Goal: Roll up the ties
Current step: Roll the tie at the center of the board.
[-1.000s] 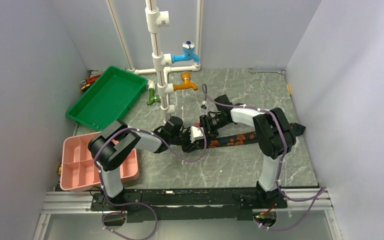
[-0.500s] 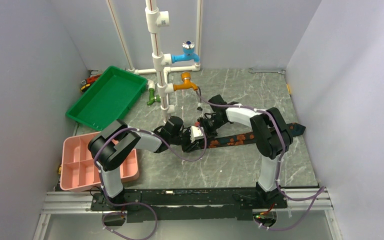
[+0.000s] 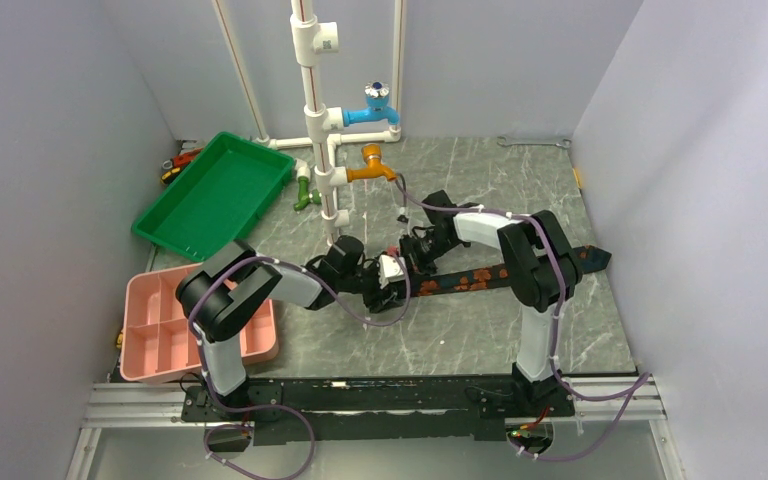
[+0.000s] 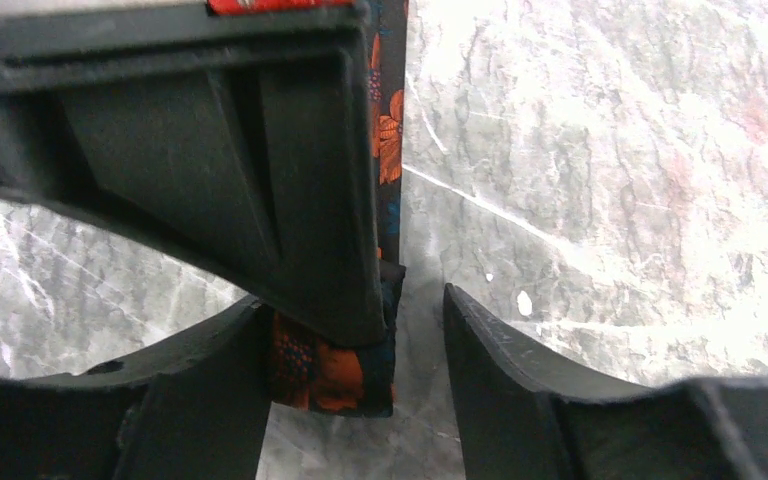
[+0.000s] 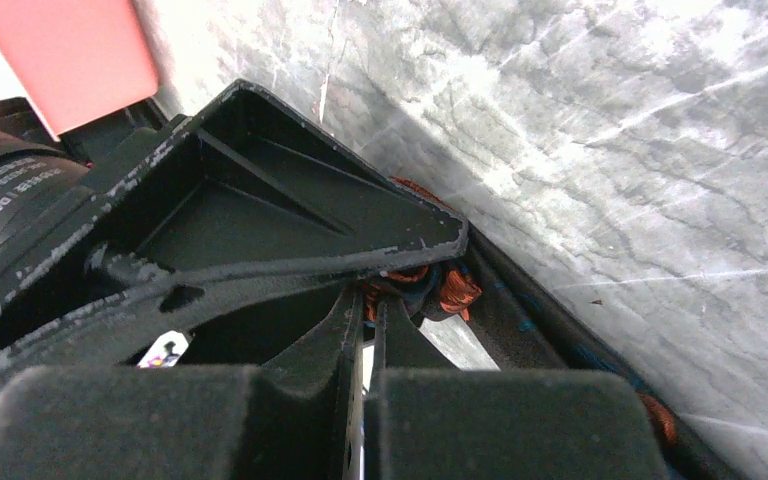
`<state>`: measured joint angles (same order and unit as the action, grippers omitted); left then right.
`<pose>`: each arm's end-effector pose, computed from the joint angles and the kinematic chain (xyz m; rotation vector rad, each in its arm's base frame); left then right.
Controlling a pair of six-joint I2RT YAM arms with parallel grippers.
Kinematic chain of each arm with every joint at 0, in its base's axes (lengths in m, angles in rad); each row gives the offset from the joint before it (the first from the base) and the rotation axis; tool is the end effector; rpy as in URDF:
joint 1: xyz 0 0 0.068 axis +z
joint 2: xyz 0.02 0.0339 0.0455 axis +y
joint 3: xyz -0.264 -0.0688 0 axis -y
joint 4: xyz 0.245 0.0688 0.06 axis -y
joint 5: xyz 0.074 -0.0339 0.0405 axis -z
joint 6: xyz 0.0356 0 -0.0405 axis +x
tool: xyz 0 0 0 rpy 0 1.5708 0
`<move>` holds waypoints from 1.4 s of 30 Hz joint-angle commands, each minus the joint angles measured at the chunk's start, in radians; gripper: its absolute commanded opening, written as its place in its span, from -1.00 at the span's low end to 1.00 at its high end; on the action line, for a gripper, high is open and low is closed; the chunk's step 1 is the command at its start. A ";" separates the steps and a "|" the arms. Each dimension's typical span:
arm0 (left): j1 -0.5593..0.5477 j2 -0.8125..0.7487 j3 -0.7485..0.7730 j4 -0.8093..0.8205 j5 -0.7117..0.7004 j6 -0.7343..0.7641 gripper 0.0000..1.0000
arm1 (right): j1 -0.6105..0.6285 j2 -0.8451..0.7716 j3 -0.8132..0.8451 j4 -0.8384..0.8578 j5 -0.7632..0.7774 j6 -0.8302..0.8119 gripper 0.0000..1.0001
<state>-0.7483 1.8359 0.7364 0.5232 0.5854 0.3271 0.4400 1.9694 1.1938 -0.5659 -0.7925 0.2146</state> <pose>0.2364 -0.2463 0.1207 1.3935 1.6550 -0.8715 0.3166 0.1771 0.1317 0.4549 -2.8038 -1.2290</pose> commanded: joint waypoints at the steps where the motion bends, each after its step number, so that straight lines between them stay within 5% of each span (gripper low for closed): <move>1: 0.024 0.033 -0.081 -0.059 0.020 -0.020 0.31 | -0.052 0.084 -0.044 0.020 0.117 -0.068 -1.00; 7: 0.036 0.043 -0.123 0.138 0.044 -0.040 0.40 | -0.110 0.123 -0.025 0.006 0.091 -0.104 -1.00; 15: 0.046 0.101 -0.080 0.208 0.064 -0.074 0.36 | -0.137 0.117 -0.046 -0.003 0.112 -0.136 -1.00; 25: 0.000 0.171 0.015 0.194 0.092 -0.061 -0.16 | -0.152 0.130 -0.049 0.001 0.149 -0.138 -1.00; 29: -0.010 0.150 0.037 0.065 0.044 -0.051 -0.48 | -0.149 0.124 -0.062 0.007 0.124 -0.145 -1.00; 40: -0.020 0.049 0.091 -0.439 -0.096 -0.024 -0.72 | -0.052 0.041 -0.154 0.115 -0.008 -0.080 -1.00; 42: -0.021 0.052 0.096 -0.489 -0.124 -0.003 -0.73 | -0.063 0.024 -0.139 0.097 -0.038 -0.083 -0.87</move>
<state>-0.7589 1.8530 0.8425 0.3565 0.5762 0.3099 0.3271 1.9797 1.0840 -0.4751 -0.9112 0.1589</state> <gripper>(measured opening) 0.412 0.019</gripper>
